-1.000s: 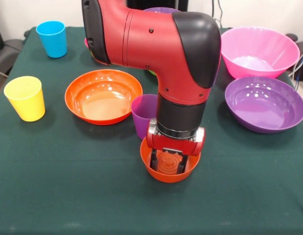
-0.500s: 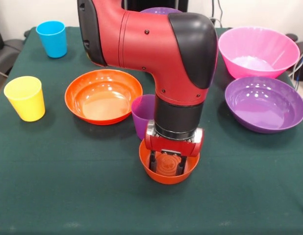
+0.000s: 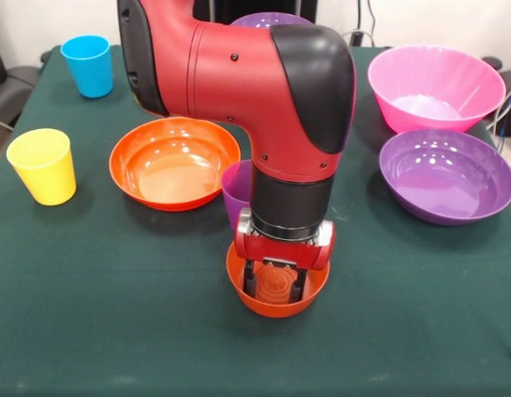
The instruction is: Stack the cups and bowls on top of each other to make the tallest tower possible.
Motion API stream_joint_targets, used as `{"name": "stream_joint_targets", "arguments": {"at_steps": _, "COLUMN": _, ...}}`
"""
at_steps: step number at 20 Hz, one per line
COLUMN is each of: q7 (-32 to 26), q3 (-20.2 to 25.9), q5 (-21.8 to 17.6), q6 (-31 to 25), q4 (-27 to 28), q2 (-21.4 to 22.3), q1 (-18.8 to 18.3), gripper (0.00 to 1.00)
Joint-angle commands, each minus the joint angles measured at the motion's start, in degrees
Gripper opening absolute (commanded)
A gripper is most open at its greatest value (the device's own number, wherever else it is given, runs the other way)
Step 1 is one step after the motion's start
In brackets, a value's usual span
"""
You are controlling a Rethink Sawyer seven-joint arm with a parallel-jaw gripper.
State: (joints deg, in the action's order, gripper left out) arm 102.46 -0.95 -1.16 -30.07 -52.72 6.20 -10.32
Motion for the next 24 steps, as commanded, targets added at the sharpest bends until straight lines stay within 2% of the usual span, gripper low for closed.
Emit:
{"name": "stream_joint_targets", "arguments": {"at_steps": 1, "q7": -13.80, "q3": 7.31, "q5": -6.72, "q6": -6.44, "q4": 0.23, "q2": -7.03, "q1": -1.58, "gripper": 1.00}}
{"name": "stream_joint_targets", "arguments": {"at_steps": 24, "q7": -13.42, "q3": 8.45, "q5": -8.32, "q6": -8.16, "q4": 2.42, "q2": -7.70, "q1": -1.94, "gripper": 1.00}}
